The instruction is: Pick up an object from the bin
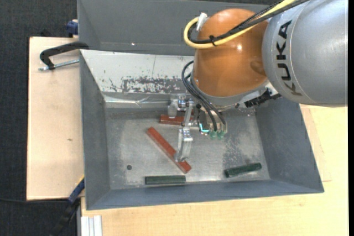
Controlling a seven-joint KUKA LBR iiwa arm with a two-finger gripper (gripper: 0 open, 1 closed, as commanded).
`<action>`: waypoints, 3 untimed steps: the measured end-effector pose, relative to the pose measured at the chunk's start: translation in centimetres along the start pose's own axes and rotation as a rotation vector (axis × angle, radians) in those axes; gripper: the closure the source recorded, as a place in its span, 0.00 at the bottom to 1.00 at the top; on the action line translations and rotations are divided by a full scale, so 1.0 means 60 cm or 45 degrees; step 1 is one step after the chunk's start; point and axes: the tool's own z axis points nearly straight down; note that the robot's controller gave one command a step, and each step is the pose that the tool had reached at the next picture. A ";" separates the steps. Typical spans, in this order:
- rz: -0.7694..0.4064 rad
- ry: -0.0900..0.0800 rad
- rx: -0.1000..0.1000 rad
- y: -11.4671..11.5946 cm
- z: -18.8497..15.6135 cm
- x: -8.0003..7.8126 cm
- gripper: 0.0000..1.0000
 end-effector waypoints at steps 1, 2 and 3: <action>0.003 -0.010 -0.001 -0.001 -0.006 -0.003 0.00; 0.157 -0.012 -0.003 -0.013 0.075 -0.020 0.00; 0.232 -0.013 -0.004 -0.025 0.207 -0.027 0.00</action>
Offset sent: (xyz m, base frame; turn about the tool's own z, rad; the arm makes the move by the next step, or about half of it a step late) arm 0.0324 -0.0246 -0.1643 0.4062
